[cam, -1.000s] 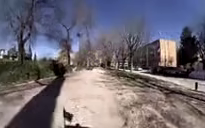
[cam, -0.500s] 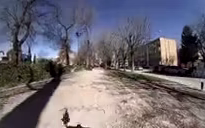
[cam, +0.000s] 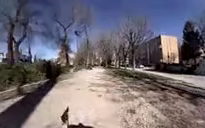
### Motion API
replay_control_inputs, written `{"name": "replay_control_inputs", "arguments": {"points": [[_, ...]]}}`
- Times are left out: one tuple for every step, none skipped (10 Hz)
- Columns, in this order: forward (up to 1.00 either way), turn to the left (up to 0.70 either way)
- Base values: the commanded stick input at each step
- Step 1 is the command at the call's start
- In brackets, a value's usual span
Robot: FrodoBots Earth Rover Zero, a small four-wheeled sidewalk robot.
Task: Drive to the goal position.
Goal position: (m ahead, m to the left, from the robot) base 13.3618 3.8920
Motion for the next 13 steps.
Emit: {"name": "replay_control_inputs", "arguments": {"points": [[1.00, 0.13], [1.00, 0.21], [1.00, 0.22], [1.00, 0.26], [1.00, 0.30], [1.00, 0.31], [1.00, 0.31], [1.00, 0.29], [1.00, 0.22], [1.00, 0.15], [1.00, 0.12], [1.00, 0.10], [1.00, 0.24]]}}
